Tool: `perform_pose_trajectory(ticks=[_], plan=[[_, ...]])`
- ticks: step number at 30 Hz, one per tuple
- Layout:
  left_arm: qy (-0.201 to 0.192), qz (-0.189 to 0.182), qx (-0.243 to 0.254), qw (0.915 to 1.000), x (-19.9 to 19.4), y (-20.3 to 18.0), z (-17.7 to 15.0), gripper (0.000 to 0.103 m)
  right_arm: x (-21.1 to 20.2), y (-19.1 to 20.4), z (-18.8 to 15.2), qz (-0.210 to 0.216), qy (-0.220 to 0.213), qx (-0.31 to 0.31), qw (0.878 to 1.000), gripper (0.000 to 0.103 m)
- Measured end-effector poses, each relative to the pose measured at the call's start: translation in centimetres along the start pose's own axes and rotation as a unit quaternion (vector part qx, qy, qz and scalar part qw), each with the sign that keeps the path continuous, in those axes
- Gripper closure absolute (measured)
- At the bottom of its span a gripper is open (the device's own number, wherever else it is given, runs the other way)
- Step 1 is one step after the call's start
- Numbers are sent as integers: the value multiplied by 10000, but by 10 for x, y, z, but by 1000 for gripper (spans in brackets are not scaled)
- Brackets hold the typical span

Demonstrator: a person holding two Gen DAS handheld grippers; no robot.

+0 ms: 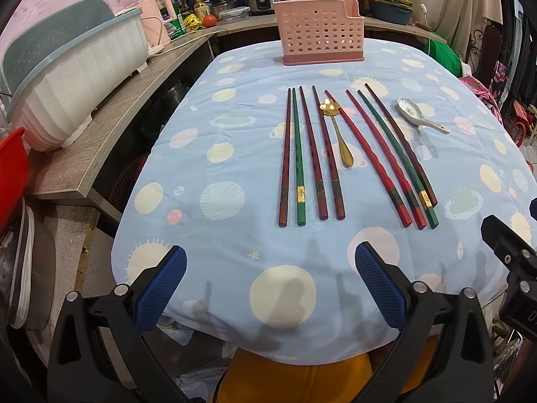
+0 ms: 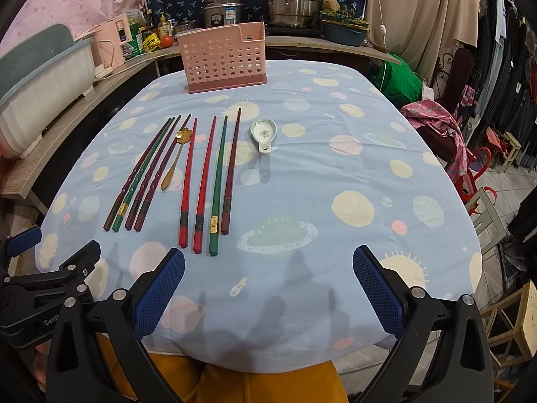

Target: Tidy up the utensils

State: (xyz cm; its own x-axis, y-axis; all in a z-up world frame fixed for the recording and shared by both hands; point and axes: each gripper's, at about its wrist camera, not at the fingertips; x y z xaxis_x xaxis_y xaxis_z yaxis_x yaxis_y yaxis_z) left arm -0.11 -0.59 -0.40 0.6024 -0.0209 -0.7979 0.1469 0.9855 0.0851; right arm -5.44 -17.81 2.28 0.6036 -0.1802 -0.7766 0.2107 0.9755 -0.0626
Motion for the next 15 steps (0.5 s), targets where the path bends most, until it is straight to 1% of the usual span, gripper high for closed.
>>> perform_pose_trajectory(ticks=[15], plan=[[4, 2, -1, 10000, 1, 0, 0, 7, 2, 0, -1, 16, 25, 5, 10000, 7]])
Point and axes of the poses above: each gripper's, at about its wrist camera, not at the fingertips, and x roughly the way its jaws point, y to its left, z to its top, and after that the axes turned 6 degrees about -x, right-handed
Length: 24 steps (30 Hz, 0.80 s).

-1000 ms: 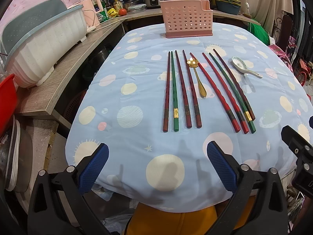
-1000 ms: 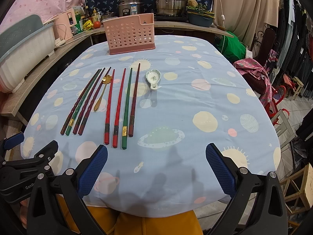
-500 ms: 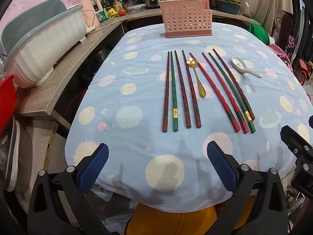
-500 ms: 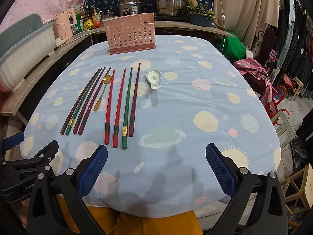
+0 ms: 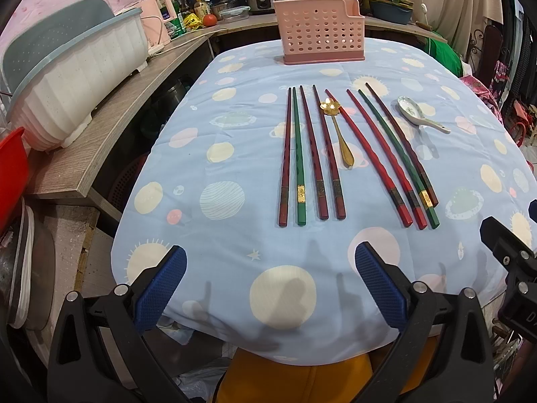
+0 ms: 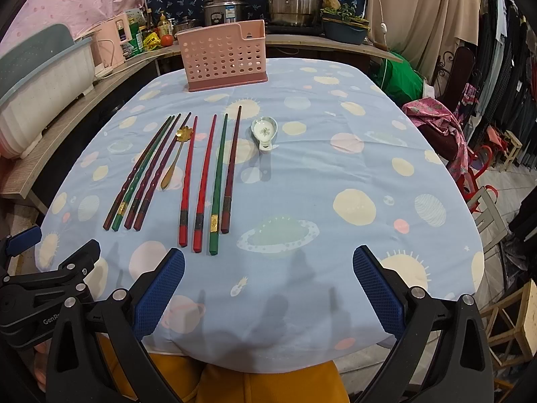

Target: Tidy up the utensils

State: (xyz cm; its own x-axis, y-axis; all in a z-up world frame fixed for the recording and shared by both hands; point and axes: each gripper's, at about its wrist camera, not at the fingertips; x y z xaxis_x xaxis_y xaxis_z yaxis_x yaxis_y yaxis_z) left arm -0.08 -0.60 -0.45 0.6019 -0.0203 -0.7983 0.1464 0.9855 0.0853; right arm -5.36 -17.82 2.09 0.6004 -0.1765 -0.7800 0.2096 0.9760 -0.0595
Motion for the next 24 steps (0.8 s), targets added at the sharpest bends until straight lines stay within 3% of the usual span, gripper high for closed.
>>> perform_pose_trajectory(ticks=[18, 24], plan=[[31, -4, -21, 10000, 2, 0, -1, 7, 1, -2, -1, 7, 9, 21, 10000, 7], [357, -74, -346, 9987, 15, 13, 0, 7, 3, -4, -3, 6, 21, 72, 10000, 7]])
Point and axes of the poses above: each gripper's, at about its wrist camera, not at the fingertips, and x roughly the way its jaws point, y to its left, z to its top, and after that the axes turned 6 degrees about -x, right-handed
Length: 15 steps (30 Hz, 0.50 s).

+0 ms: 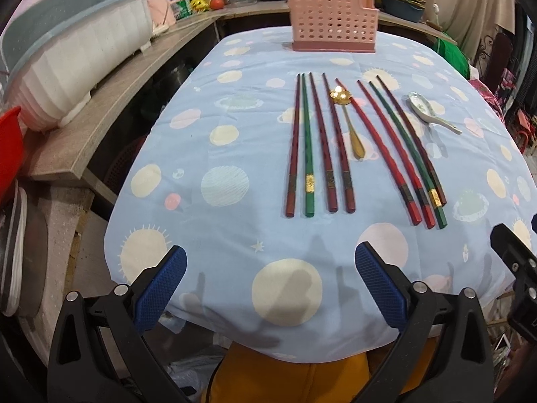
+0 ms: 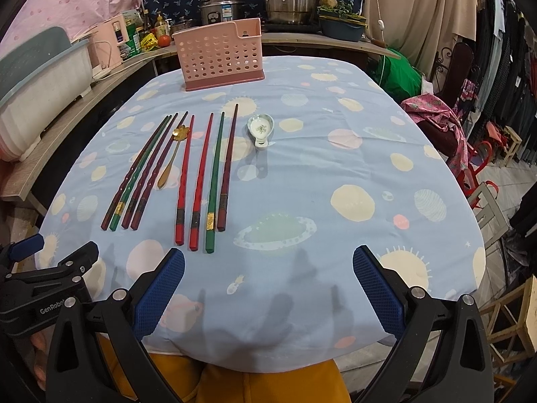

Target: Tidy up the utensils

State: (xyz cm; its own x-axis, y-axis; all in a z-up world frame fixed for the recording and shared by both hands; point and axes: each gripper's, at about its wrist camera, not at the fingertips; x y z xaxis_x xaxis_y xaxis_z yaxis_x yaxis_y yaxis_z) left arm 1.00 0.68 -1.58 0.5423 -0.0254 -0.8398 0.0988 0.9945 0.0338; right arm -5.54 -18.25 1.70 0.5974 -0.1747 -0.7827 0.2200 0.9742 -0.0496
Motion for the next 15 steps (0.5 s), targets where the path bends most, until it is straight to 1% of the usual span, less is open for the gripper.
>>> perform_pose_trajectory(ticks=[3, 6, 9, 15], plan=[[84, 31, -157, 9998, 7, 10, 4, 7, 2, -2, -1, 7, 17, 39, 10000, 7], [81, 73, -260, 9996, 13, 19, 8, 7, 3, -3, 0, 17, 39, 58, 10000, 7], [53, 33, -358, 9993, 18, 26, 15, 7, 6, -4, 2, 6, 41, 55, 10000, 7], [-17, -61, -353, 9994, 33, 29, 32, 17, 13, -5, 6, 14, 70, 62, 10000, 7]])
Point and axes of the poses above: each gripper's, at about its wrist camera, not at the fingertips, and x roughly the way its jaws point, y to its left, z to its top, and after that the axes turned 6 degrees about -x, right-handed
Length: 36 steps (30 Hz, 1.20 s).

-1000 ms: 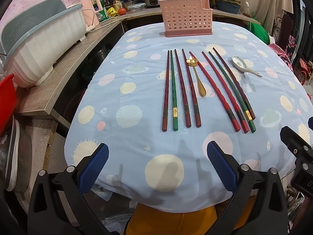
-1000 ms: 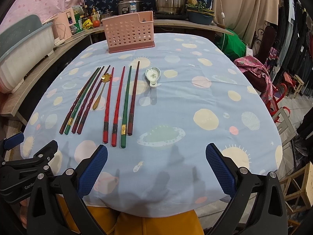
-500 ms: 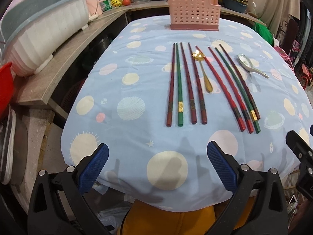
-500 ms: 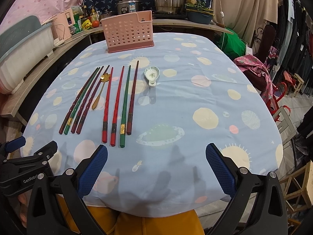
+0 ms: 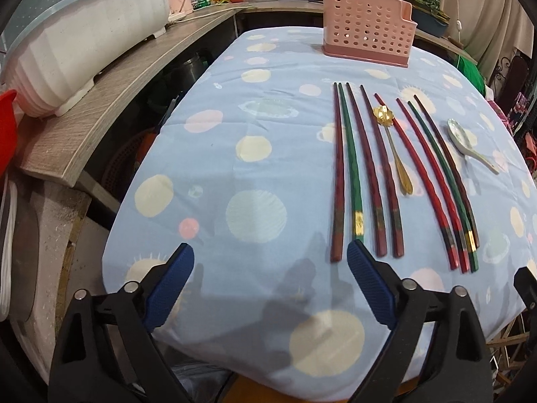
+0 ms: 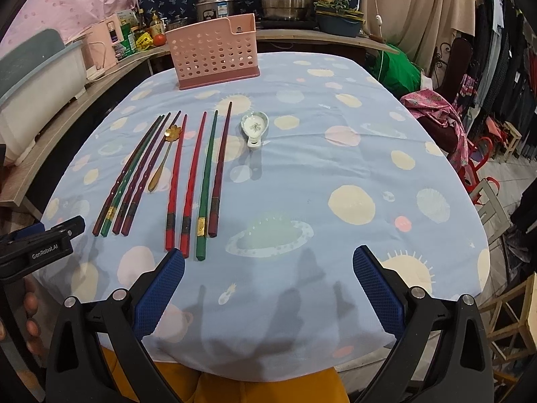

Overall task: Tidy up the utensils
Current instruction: 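Close the left gripper on a dark red chopstick while the right gripper grasps the white ceramic spoon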

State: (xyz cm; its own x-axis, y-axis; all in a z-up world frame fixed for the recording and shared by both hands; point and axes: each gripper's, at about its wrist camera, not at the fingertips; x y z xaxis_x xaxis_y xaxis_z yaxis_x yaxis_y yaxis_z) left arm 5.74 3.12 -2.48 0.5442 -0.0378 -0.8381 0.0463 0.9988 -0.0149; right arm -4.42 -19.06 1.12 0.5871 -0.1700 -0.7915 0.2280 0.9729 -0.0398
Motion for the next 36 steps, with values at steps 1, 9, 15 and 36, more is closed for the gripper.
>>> perform_pose_trajectory(ticks=[1, 9, 15, 36], plan=[[-1, -25, 2, 10000, 2, -1, 2, 17, 1, 0, 1, 3, 2, -4, 10000, 7], [200, -260, 106, 9994, 28, -10, 13, 30, 8, 1, 7, 12, -1, 10, 10000, 7], [242, -363, 154, 9989, 33, -12, 13, 43, 15, 0, 14, 59, 23, 35, 10000, 7], [293, -528, 317, 9977, 33, -21, 19, 94, 68, -27, 99, 707, -128, 458, 9964, 64]])
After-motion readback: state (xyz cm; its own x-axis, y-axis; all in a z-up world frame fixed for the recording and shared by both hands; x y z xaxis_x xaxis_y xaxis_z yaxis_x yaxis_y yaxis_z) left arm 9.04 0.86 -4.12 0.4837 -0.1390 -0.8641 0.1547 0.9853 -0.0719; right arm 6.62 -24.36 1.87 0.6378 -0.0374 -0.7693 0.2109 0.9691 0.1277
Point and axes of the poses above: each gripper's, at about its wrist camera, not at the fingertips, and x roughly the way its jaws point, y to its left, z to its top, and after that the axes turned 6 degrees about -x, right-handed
